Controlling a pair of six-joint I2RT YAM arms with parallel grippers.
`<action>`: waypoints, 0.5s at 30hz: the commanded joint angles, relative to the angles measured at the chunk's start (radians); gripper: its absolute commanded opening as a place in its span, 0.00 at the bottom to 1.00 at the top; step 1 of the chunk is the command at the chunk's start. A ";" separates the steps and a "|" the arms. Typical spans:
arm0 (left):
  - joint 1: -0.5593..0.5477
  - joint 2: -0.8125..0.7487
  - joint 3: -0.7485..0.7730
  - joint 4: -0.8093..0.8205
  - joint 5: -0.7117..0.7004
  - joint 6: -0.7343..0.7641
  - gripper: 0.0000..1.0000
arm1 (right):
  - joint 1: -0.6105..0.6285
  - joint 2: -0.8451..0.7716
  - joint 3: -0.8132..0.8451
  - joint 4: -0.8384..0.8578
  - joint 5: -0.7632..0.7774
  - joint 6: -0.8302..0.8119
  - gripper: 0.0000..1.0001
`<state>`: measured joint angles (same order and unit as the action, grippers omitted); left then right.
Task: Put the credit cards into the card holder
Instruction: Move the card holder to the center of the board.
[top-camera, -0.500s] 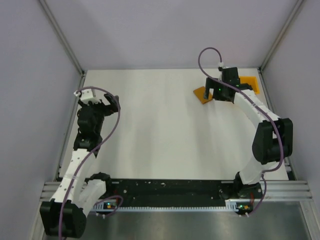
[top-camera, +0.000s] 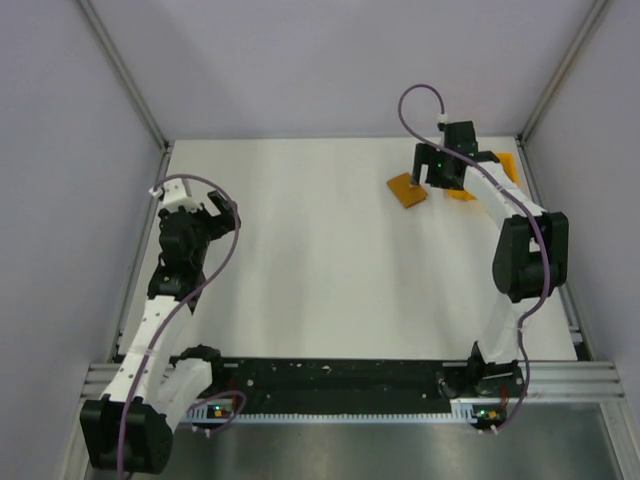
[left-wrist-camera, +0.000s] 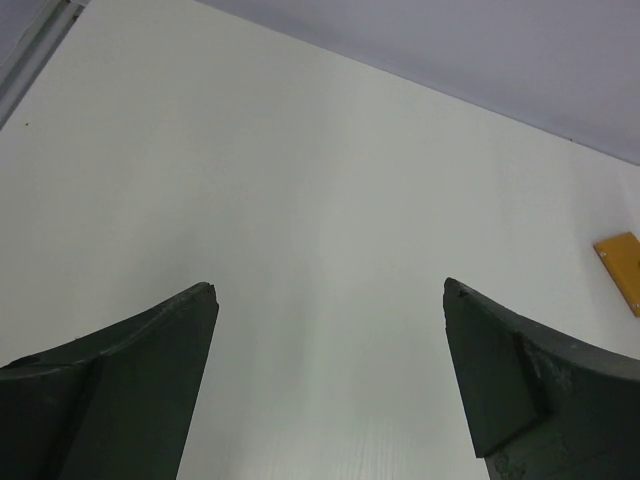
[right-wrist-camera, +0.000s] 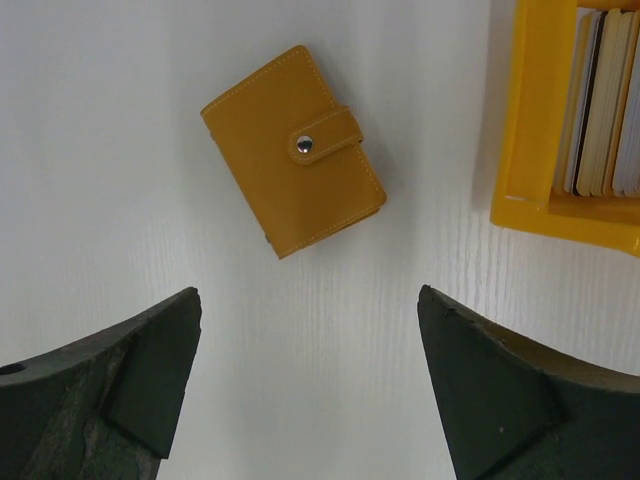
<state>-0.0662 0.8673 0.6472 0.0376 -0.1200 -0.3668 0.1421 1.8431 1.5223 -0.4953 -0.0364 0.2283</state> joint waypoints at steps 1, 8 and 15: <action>-0.001 0.009 0.022 0.031 0.115 0.031 0.98 | -0.007 0.096 0.122 -0.014 -0.042 -0.017 0.86; -0.041 0.062 0.048 0.012 0.157 0.045 0.98 | -0.009 0.261 0.294 -0.065 -0.023 -0.012 0.84; -0.070 0.045 0.049 -0.033 0.085 0.088 0.98 | -0.010 0.401 0.410 -0.084 -0.046 -0.004 0.79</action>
<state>-0.1322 0.9337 0.6544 0.0044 -0.0044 -0.3183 0.1387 2.1883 1.8511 -0.5526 -0.0708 0.2276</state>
